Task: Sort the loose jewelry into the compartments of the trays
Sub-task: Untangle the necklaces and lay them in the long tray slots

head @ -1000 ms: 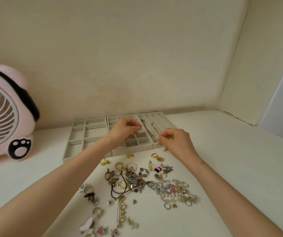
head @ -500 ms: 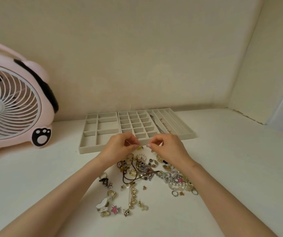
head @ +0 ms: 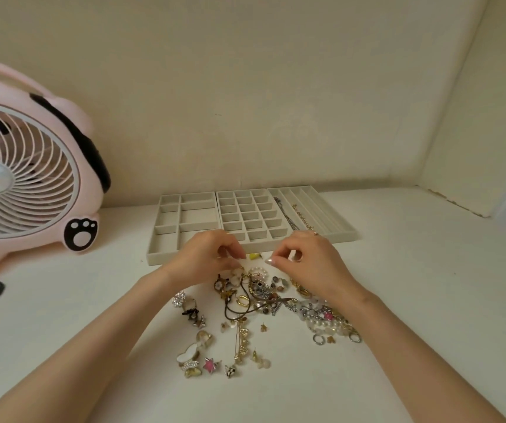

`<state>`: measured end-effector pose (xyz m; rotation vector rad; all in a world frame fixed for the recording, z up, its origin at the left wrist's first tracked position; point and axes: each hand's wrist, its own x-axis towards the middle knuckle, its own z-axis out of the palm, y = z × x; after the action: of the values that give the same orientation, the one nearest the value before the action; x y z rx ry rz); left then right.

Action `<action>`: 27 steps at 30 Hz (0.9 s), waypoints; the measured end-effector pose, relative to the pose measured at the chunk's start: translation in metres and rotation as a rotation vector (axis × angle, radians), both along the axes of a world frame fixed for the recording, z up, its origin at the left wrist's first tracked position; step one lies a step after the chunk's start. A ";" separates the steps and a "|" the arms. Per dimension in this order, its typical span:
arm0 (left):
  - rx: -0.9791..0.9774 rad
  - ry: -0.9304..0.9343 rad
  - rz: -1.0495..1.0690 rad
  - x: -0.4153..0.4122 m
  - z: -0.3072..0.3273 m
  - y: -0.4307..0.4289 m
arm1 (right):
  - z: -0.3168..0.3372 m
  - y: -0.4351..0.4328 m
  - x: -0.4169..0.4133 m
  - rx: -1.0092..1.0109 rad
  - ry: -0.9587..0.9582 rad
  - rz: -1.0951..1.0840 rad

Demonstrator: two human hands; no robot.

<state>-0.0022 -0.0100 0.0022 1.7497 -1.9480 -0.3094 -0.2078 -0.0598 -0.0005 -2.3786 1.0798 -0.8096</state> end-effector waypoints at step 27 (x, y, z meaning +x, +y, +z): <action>-0.137 0.035 -0.044 -0.005 0.001 0.002 | 0.019 0.001 -0.011 0.449 -0.399 0.136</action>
<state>-0.0075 -0.0079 0.0032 1.6064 -1.9375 -0.2145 -0.2189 -0.0588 0.0189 -1.7986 0.8206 -0.8422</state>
